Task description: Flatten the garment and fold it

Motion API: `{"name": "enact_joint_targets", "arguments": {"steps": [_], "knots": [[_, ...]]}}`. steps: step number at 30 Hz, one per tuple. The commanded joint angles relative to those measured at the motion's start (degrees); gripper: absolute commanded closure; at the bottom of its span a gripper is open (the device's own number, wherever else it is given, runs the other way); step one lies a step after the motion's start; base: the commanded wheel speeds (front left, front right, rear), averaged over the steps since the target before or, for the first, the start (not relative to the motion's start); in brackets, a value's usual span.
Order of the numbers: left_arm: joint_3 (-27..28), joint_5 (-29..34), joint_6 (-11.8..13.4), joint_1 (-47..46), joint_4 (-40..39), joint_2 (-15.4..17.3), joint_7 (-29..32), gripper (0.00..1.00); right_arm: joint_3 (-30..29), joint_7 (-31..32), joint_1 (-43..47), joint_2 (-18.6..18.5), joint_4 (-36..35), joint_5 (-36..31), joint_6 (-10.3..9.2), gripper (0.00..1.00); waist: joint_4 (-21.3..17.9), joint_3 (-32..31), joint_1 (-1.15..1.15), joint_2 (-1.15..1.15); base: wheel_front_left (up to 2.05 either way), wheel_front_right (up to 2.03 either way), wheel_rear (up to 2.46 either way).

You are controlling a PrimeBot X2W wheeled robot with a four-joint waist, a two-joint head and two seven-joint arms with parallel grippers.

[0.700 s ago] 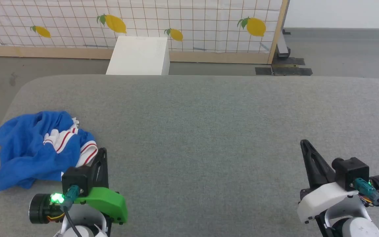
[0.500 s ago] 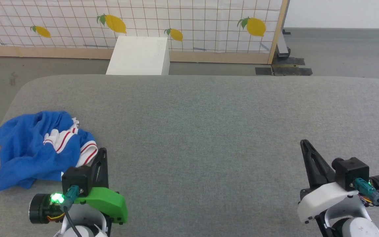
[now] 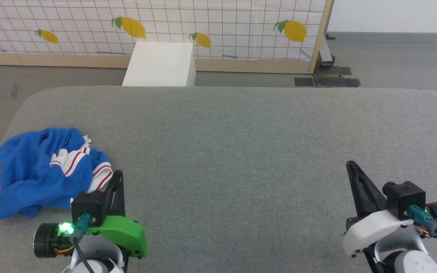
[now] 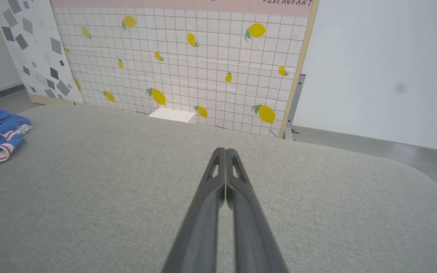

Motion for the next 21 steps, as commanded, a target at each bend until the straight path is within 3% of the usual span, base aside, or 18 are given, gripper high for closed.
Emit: {"name": "enact_joint_targets", "arguments": {"steps": [1,6,7,21], "knots": [[0.07,0.59,0.38,0.63,-0.14,-0.3,0.08,1.0,-0.05,-0.01,0.84,0.04,-0.3,-0.37,-0.09,1.0,0.0,0.0,0.0,0.0,0.0,0.0,0.0],[0.07,0.59,0.38,0.63,-0.14,-0.3,0.08,1.0,-0.05,-0.01,0.84,0.04,-0.3,-0.37,-0.09,1.0,0.0,0.0,0.0,0.0,0.0,0.0,0.0],[0.0,0.0,0.0,0.0,0.0,0.0,0.0,0.0,0.0,0.0,0.0,0.0,0.0,0.01,0.0,0.0,0.0,0.0,0.0,0.0,0.0,0.0,0.0],[-1.11,-0.96,0.38,-0.22,1.32,-0.02,-1.41,0.0,-0.23,-1.42,0.34,0.0,1.53,2.25,-0.01,0.0,0.13,0.02,0.0,0.0,0.0,0.0,0.0]]}}
